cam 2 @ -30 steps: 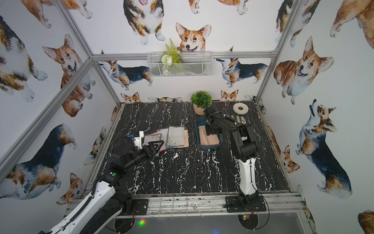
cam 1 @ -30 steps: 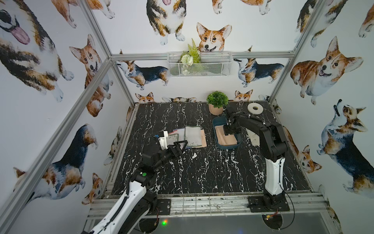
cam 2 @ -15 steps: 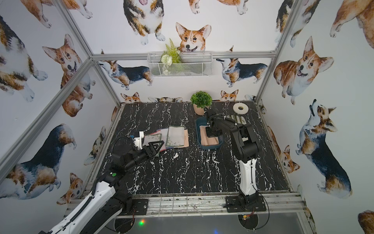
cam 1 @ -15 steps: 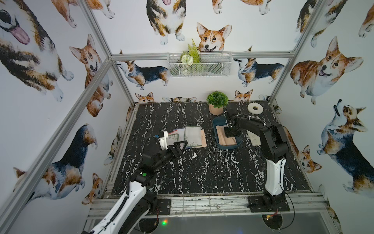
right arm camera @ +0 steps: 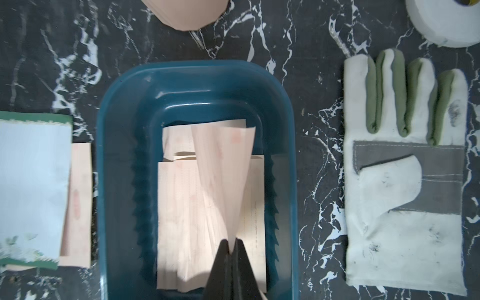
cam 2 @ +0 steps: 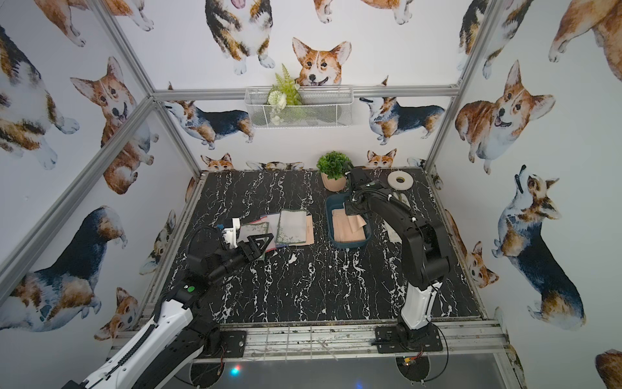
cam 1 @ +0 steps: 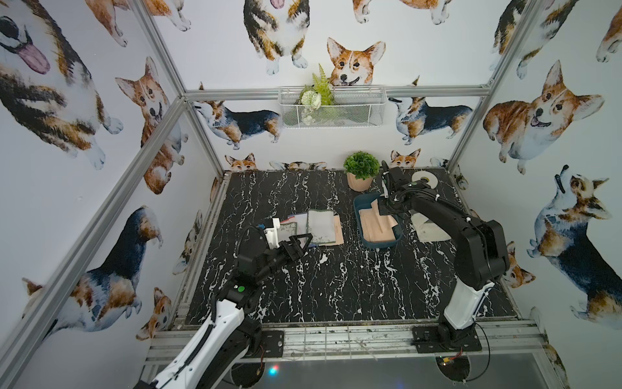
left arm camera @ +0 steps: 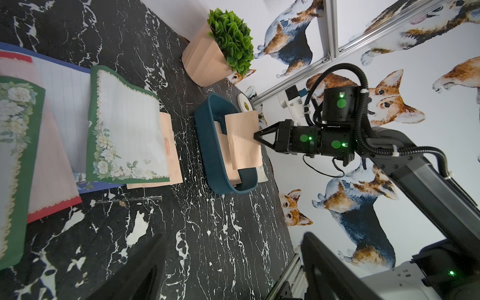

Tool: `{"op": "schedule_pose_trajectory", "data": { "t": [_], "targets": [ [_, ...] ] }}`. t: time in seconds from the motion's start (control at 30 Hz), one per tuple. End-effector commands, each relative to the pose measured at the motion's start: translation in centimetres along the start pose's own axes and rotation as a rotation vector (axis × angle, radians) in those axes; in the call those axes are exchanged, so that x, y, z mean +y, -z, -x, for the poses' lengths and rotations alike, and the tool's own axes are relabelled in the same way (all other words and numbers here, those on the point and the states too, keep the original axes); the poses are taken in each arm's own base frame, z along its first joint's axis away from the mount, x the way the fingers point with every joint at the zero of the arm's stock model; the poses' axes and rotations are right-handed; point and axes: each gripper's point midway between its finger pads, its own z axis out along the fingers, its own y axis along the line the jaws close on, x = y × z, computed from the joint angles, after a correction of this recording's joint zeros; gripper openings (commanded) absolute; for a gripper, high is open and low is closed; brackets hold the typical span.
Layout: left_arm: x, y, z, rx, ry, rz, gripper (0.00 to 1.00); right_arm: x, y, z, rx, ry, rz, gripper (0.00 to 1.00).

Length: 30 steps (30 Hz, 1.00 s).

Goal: Take out the stationery paper from the storage box
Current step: Pick up the stationery paper from the storage box.

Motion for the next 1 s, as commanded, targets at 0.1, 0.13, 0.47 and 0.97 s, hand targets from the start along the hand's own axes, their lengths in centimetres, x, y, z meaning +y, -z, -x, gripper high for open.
{"op": "schedule_pose_trajectory", "data": {
  "t": [0.1, 0.13, 0.47, 0.97],
  "targets": [
    [-3.6, -1.4, 1.5, -0.024, 0.044, -0.213, 0.85, 1.7, 5.8, 0.8, -0.076, -0.072, 0.147, 0.0],
    [-4.1, -1.7, 1.6, -0.024, 0.049, -0.254, 0.85, 2.0, 6.7, 0.8, -0.079, -0.081, 0.178, 0.0],
    [-8.1, -5.5, 1.2, 0.04, 0.025, -0.494, 0.85, 6.7, 17.4, -1.0, -0.132, -0.134, 0.476, 0.0],
    [-11.3, -9.9, -1.0, 0.118, 0.01, -0.569, 0.82, 10.4, 21.5, -2.9, -0.14, -0.18, 0.715, 0.0]
  ]
}}
